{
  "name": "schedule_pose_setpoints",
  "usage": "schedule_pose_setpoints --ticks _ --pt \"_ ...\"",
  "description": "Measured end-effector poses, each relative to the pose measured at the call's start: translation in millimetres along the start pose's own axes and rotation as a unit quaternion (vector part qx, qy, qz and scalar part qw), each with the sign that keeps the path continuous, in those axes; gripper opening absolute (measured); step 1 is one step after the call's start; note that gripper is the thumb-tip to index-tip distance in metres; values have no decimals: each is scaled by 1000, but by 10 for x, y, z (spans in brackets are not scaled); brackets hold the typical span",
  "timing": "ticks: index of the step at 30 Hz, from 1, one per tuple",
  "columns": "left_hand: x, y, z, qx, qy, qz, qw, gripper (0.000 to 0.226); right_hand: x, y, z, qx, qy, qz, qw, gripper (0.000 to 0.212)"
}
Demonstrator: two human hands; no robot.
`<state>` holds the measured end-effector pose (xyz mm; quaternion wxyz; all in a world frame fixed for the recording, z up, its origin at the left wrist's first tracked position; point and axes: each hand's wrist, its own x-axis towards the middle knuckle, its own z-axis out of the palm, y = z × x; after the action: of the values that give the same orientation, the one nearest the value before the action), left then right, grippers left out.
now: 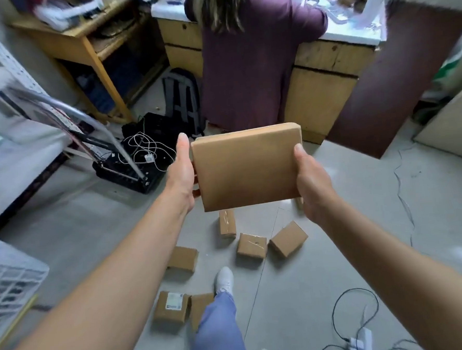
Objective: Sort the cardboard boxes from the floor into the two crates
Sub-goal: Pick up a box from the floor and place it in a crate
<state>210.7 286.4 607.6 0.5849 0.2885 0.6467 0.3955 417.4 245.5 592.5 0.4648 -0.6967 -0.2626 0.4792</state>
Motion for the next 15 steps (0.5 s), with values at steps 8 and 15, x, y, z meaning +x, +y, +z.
schedule_pose_setpoints --ticks 8,15 --pt "-1111 -200 -403 -69 -1 66 995 26 -944 -114 -270 41 -48 -12 998 55" --pt "-1445 -379 -753 -119 13 73 990 36 -1244 -52 -246 39 -105 64 992 74"
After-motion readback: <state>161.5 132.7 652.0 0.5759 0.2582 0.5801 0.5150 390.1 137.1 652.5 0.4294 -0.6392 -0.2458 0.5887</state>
